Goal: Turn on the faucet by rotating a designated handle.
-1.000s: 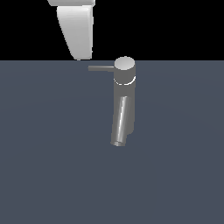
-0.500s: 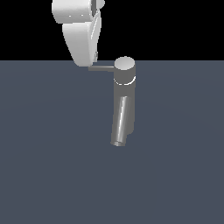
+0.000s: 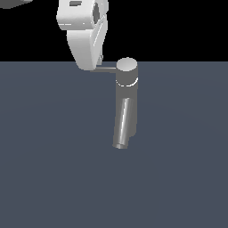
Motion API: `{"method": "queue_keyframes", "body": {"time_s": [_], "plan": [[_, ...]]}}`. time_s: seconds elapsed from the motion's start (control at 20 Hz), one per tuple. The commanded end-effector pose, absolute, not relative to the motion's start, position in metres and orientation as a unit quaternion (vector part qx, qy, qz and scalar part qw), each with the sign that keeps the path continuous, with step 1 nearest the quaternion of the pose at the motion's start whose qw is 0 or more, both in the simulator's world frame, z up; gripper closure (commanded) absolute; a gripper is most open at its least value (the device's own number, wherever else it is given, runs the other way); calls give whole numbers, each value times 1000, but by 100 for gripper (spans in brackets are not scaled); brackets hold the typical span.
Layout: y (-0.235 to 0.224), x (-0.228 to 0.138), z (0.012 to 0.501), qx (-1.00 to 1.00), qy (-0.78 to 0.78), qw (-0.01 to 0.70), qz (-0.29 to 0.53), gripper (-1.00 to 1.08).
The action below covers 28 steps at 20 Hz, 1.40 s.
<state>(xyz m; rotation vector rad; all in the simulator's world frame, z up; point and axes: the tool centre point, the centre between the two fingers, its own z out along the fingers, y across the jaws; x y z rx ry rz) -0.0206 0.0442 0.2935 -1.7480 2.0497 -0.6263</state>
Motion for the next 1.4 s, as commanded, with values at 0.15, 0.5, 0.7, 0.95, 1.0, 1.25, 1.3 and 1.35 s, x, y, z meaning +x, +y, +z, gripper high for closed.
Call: {"method": "queue_keyframes", "body": {"time_s": [0.15, 0.5, 0.7, 0.95, 1.0, 1.25, 1.3, 1.35], "plan": [[43, -18, 292, -615, 733, 187, -225, 108], [42, -18, 292, -614, 733, 187, -225, 108], [45, -28, 285, -614, 733, 187, -225, 108], [49, -42, 276, -614, 733, 187, -225, 108], [49, -44, 274, -614, 733, 187, -225, 108], [53, -59, 264, -614, 733, 187, -225, 108], [54, -62, 262, -614, 733, 187, -225, 108], [55, -65, 259, -614, 733, 187, -225, 108]]}}
